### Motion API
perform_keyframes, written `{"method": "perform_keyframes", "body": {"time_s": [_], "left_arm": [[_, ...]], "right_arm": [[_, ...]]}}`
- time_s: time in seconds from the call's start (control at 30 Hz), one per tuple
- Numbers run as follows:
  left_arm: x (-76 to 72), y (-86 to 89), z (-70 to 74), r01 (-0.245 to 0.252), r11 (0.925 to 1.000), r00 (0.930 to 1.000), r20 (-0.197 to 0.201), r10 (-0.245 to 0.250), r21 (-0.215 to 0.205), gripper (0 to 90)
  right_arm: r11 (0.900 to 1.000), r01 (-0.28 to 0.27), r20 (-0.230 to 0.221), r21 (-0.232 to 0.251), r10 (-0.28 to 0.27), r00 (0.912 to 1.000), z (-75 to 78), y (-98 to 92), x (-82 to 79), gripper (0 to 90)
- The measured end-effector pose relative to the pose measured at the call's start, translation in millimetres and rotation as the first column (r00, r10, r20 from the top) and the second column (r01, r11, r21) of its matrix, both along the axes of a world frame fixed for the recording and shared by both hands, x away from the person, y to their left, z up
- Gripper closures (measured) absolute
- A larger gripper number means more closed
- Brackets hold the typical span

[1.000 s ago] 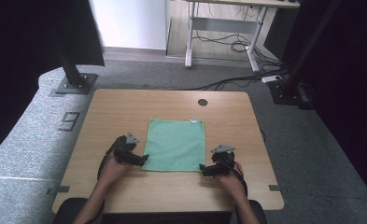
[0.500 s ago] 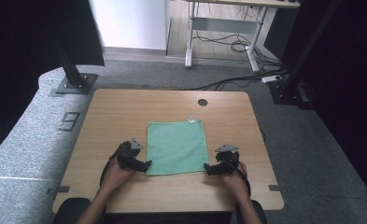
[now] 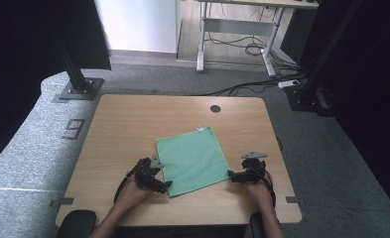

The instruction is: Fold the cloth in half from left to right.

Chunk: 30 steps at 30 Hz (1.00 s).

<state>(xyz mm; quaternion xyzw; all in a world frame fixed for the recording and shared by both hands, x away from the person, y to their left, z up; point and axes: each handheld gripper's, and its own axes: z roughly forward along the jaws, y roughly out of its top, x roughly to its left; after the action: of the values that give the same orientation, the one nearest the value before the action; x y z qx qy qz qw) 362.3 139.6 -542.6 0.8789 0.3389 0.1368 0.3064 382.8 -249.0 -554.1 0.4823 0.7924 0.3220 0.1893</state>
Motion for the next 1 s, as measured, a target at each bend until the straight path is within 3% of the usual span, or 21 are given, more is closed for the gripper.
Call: {"method": "perform_keyframes", "body": {"time_s": [0.23, 0.4, 0.63, 1.0], "left_arm": [[23.2, 15.6, 5.1, -0.071, 0.9975, 0.9973, 0.018, 0.071, -0.008, 1.2], [43.9, 26.1, 4.3, -0.122, 0.9916, 0.9925, 0.007, 0.122, -0.043, 1.9], [71.3, 27.6, 6.9, -0.161, 0.9861, 0.9865, 0.027, 0.162, -0.042, 2.0], [112.7, 28.5, 10.5, -0.246, 0.967, 0.9682, 0.029, 0.249, -0.064, 2.3]], "right_arm": [[1.0, -0.013, 0.018, 0.013, 0.013, 0.9998, -1.8, -1.6, -0.6, 0.0], [1.0, -0.016, 0.029, 0.017, 0.015, 0.9995, -2.7, -2.0, -1.0, 0.0], [1.0, -0.013, 0.029, 0.018, 0.013, 0.9995, -2.8, -1.6, -1.1, 0.0], [1.0, -0.013, 0.029, 0.017, 0.012, 0.9995, -2.8, -1.6, -1.1, 0.0]]}}
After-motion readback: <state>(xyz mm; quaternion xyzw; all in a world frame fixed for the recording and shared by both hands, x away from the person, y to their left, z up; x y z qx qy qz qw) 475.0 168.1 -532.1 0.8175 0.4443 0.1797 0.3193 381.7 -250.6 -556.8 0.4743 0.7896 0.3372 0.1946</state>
